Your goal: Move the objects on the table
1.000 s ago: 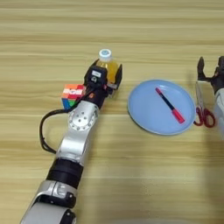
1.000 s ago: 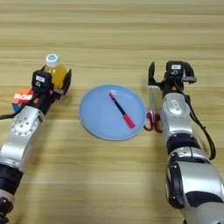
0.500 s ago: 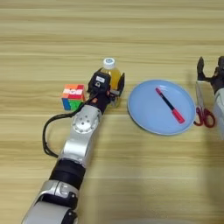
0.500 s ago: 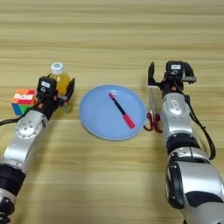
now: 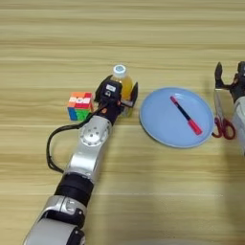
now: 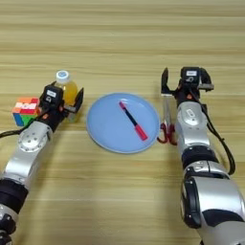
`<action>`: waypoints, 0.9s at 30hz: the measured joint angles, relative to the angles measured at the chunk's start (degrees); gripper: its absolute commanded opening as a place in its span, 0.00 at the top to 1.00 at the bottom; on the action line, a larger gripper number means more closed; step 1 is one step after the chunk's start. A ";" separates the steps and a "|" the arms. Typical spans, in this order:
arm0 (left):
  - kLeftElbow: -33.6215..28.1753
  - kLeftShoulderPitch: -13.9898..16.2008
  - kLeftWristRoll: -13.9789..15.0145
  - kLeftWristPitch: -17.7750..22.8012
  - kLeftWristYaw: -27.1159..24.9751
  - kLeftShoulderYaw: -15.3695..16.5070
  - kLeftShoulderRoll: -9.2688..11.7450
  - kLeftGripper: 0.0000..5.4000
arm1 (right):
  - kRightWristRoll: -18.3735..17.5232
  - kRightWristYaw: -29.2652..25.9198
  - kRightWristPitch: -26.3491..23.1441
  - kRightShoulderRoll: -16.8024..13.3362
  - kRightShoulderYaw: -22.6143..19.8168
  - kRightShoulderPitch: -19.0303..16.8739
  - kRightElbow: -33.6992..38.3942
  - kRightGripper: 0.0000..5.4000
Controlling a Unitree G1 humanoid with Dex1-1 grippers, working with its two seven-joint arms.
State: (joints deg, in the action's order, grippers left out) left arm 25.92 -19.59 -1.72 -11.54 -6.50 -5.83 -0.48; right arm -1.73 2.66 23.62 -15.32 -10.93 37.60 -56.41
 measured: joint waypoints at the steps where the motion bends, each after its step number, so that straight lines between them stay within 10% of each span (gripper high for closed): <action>1: 0.00 0.00 0.01 -0.04 -0.13 0.01 -0.01 0.14 | 0.00 -0.02 0.00 0.06 0.06 0.00 0.00 0.00; 27: -5.82 -0.20 4.36 -8.38 -5.11 1.86 -0.52 0.01 | 0.01 -0.57 0.01 0.14 0.28 0.00 -0.06 0.00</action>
State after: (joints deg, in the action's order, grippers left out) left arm 20.10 -19.80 2.64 -19.91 -11.61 -3.97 -1.00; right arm -1.72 2.09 23.63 -15.18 -10.65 37.59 -56.47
